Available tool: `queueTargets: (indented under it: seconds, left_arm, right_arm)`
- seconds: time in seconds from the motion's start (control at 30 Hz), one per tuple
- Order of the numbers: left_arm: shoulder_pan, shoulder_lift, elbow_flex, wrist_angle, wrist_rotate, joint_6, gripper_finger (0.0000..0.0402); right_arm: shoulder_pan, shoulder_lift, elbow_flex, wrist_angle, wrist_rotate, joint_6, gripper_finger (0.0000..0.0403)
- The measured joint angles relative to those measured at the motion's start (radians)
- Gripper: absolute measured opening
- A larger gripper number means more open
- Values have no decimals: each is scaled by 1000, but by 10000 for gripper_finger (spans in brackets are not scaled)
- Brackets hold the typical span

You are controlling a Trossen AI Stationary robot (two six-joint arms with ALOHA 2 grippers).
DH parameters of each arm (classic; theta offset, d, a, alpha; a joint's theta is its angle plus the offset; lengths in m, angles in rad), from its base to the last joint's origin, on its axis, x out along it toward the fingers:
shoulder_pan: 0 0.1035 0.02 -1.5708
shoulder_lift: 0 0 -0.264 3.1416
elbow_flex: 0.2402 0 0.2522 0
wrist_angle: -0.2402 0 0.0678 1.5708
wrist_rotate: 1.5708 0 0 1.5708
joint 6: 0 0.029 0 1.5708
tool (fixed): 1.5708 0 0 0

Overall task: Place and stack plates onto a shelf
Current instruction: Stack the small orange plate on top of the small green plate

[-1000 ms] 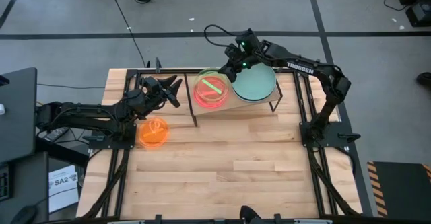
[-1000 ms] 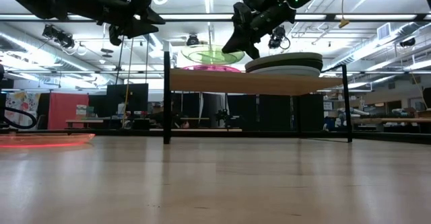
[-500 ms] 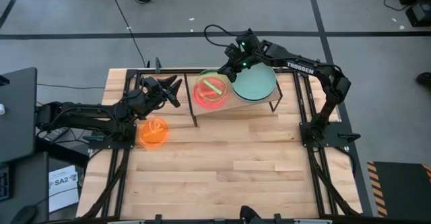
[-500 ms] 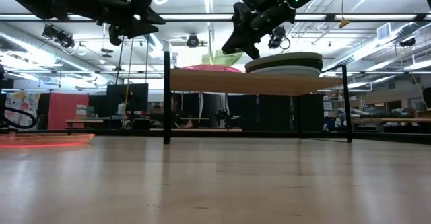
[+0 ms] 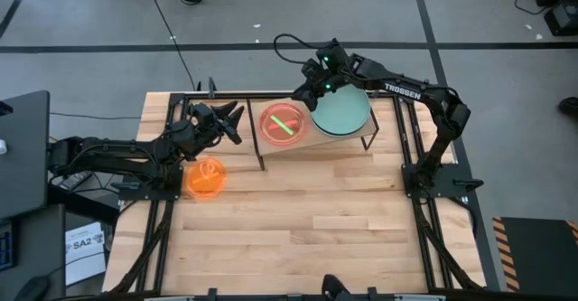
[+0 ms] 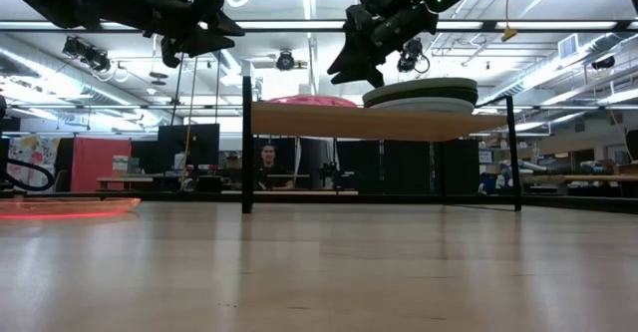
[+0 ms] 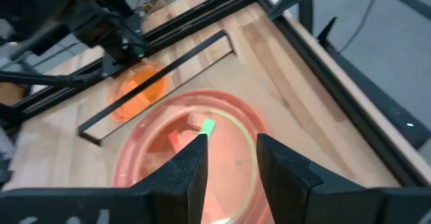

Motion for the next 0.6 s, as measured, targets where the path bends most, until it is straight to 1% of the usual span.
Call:
queueTargets:
  seconds: [0.2, 0.6]
  left_arm:
    - [0, 0, 0, 0, 0, 0, 160]
    - [0, 0, 0, 0, 0, 5, 160]
  right_arm:
    - [0, 0, 0, 0, 55, -3, 140]
    - [0, 0, 0, 0, 63, -2, 139]
